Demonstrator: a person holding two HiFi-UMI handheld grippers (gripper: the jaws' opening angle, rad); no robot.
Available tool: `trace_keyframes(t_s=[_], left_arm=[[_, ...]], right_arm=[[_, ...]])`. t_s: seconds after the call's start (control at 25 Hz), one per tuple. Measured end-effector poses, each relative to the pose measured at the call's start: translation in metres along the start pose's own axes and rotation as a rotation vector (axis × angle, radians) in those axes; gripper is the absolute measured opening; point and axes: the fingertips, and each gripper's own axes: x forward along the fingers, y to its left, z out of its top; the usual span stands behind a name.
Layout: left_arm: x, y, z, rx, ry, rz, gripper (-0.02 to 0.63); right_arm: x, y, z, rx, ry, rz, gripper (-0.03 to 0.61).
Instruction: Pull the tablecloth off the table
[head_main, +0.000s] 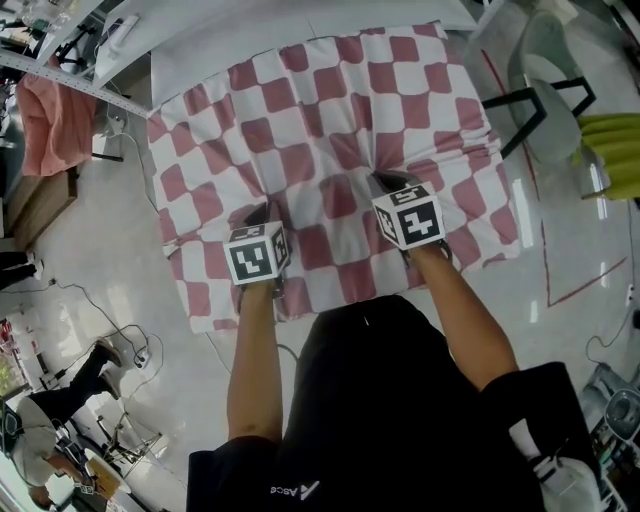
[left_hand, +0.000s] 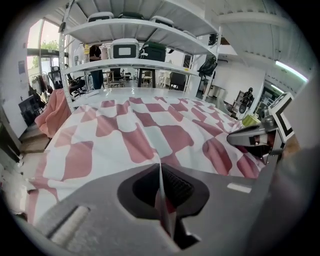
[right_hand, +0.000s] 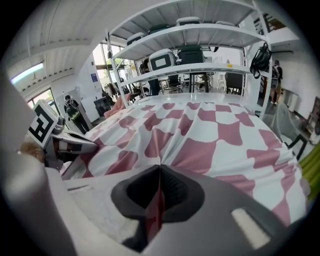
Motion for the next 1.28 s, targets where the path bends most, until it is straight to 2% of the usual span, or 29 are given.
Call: trace_keyframes(t_s=[0.2, 0.4, 0.56, 0.76, 0.96, 1.28], left_arm=[[-0.023, -0.014, 0.006, -0.042, -0.1, -0.027, 0.011], [-0.057, -0.032, 0.006, -0.073, -0.208, -0.04, 0.011], [-0.089, -0.057, -0.005, -0.071, -0.285, -0.075, 0.011], [-0.142, -0.075, -0.021, -0.12, -0.413, -0.1, 0.011], [-0.195, -0.086, -0.008, -0.158, -0.554, -0.137, 0.011], [-0.283, -0.082, -0.006, -0.161, -0.716, -0.204, 0.011]], right_arm=[[-0.024, 0.017, 0.002, 0.077, -0.111, 0.147, 0.008], [-0.056, 0.033, -0.003, 0.112, -0.186, 0.279, 0.007], [-0.088, 0.059, -0.013, 0.106, -0.243, 0.381, 0.007], [-0.133, 0.099, -0.026, 0.087, -0.315, 0.483, 0.006], [-0.183, 0.107, -0.016, 0.078, -0.399, 0.537, 0.006], [-0.253, 0.144, -0.001, 0.051, -0.537, 0.532, 0.006]])
